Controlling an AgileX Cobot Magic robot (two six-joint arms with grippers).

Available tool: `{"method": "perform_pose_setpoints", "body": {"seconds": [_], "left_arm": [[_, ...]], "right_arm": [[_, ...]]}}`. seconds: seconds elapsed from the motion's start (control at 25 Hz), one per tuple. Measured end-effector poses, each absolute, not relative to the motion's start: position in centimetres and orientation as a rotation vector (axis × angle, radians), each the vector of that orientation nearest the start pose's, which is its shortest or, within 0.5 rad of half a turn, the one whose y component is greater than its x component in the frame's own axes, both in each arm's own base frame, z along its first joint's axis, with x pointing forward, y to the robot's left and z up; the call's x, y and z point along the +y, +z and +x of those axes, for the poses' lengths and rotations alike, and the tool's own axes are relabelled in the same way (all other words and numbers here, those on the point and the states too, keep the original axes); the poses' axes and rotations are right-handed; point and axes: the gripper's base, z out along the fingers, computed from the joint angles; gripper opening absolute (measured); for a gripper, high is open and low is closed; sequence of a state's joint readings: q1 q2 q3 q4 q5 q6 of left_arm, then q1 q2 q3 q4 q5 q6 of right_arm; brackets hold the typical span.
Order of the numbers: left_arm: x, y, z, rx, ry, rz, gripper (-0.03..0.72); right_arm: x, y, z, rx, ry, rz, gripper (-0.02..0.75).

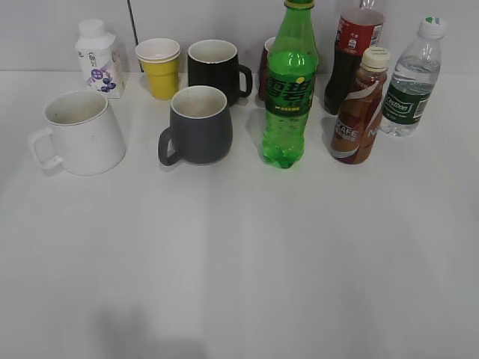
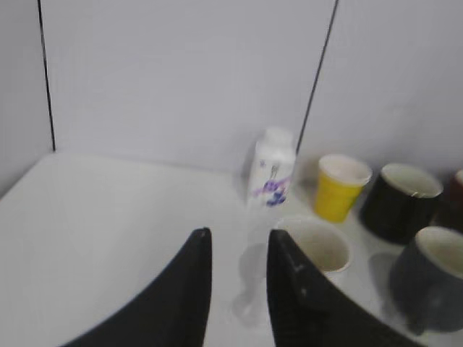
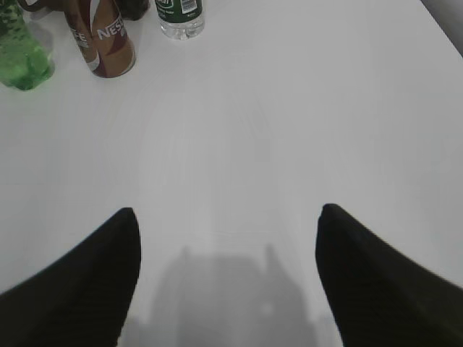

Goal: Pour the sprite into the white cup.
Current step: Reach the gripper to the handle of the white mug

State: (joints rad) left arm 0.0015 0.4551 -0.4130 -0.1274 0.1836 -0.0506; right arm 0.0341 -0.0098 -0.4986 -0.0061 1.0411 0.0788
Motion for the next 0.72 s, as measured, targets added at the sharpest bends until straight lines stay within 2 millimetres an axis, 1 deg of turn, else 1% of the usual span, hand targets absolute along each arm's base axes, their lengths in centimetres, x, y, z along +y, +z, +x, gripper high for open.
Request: {"method": "perform_pose_setpoints", "body": {"seconds": [0.08, 0.12, 0.24, 0.32, 0.44, 0.56, 0.64, 0.72], "left_arm": [[0.0, 28.2, 12.0, 1.727, -0.129, -0.143, 0.214], [0.0, 26.9, 12.7, 1.754, -0.127, -0.155, 0.214], [-0.2, 23.5, 14.3, 1.813, -0.104, -0.124, 0.214], [-0.8, 21.7, 15.1, 1.859, -0.082, -0.020, 0.214], [-2.3, 19.7, 16.7, 1.909, -0.091, 0.164, 0.214], [-3.5, 18.4, 18.2, 1.884, -0.177, 0.211, 0.214], [-4.3, 17.3, 18.9, 1.883, -0.280, 0.215, 0.214], [-5.0, 15.8, 19.4, 1.915, -0.386, 0.255, 0.214]], "right_arm": [[-0.1, 27.8, -0.5, 2.016, 0.064, 0.045, 0.567], [-0.1, 27.8, -0.5, 2.016, 0.064, 0.045, 0.567], [-0.1, 27.8, -0.5, 2.016, 0.064, 0.045, 0.567], [-0.1, 27.8, -0.5, 2.016, 0.064, 0.045, 0.567], [0.0, 27.8, -0.5, 2.016, 0.072, 0.045, 0.567], [0.0, 27.8, -0.5, 2.016, 0.072, 0.045, 0.567], [0.0, 27.8, -0.5, 2.016, 0.072, 0.045, 0.567], [0.0, 27.8, -0.5, 2.016, 0.072, 0.045, 0.567]]}}
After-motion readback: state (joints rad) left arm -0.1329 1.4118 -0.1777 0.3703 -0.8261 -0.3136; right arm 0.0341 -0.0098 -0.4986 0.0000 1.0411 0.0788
